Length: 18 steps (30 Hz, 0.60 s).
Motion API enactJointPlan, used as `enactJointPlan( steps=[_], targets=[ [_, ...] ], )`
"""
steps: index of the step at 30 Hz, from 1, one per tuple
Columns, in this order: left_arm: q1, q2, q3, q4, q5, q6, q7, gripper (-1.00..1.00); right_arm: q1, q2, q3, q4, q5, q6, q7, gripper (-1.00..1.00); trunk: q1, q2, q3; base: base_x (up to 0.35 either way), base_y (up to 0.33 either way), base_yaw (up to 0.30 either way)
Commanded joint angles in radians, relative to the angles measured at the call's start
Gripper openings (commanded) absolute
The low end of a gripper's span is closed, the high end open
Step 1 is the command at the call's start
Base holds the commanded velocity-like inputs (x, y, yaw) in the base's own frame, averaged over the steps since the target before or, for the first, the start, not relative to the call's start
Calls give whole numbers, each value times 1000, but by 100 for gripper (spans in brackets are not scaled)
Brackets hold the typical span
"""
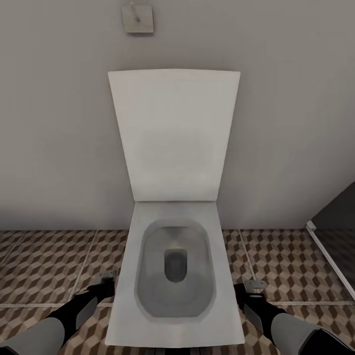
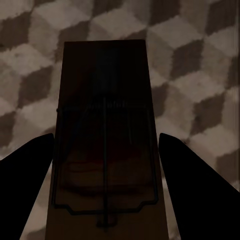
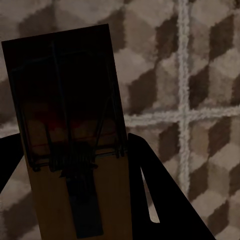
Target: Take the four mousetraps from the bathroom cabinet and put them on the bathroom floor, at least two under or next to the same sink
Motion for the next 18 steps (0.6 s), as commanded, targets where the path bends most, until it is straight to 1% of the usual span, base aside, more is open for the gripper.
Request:
enactJointPlan(
  steps=[1,18],
  targets=[
    [0,1,-7,-5,8,5,4,-100,0,-1,9,-4,-8,7,-6,-100,0,0,-1,0,0,0],
    [0,-8,-8,-11,8,17,2,-100,0,1,12,-4,-7,7,-6,-100,0,0,-1,0,0,0]
  ],
)
